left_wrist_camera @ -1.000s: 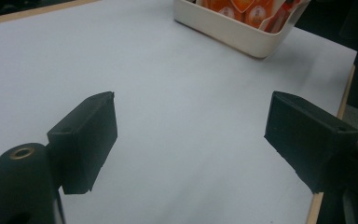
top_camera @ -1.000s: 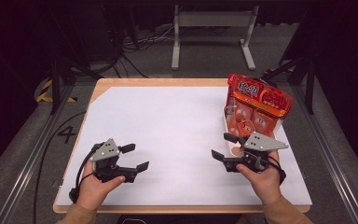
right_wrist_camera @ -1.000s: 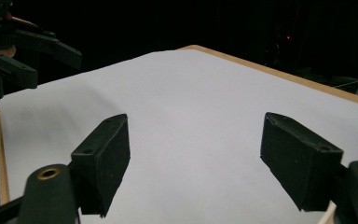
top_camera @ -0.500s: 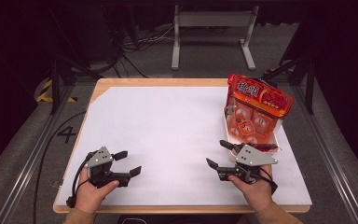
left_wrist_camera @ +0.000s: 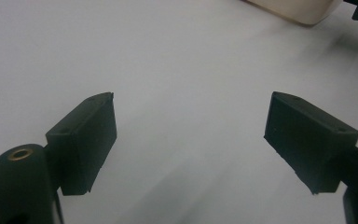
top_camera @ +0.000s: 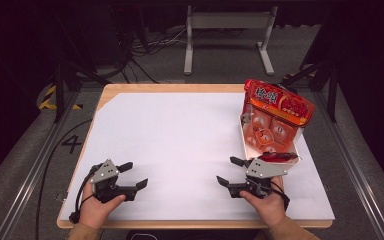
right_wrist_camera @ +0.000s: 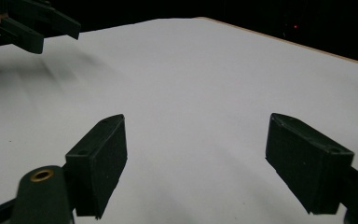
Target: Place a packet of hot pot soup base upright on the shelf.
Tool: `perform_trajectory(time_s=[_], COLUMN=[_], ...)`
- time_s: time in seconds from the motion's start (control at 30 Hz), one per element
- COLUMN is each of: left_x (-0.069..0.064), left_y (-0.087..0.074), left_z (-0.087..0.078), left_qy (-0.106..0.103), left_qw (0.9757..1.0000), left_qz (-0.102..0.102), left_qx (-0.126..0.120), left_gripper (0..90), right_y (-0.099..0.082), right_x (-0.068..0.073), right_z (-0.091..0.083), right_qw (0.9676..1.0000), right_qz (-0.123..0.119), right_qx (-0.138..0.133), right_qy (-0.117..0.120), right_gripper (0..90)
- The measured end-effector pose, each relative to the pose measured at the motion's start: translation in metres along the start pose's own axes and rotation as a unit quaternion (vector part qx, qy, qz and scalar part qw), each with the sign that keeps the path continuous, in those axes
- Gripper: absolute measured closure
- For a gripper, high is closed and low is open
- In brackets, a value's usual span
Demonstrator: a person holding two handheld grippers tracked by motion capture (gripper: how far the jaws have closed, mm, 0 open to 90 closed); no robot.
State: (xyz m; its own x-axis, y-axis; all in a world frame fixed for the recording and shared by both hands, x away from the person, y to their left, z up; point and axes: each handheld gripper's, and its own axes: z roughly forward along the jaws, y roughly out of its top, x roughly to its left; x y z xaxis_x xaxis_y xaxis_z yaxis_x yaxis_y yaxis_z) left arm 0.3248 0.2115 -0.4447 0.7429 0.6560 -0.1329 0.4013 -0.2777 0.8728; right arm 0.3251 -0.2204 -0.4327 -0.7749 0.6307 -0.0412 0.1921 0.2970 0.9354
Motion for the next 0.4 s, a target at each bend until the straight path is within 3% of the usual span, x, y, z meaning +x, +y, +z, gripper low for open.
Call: perform_trajectory(time_s=[0.4], left_x=[-0.0002], left_y=[-0.0027], left_z=[0.0003], left_qy=[-0.001], left_qw=[0.9998], left_qz=[-0.008], left_qx=[0.016], left_gripper=[17.4], right_y=[-0.0039], right_x=[-0.0012], right_z=[0.0053], right_qw=[0.9998], right_qz=[0.006], right_qx=[0.017], right_qy=[0.0], right_gripper=[19.7])
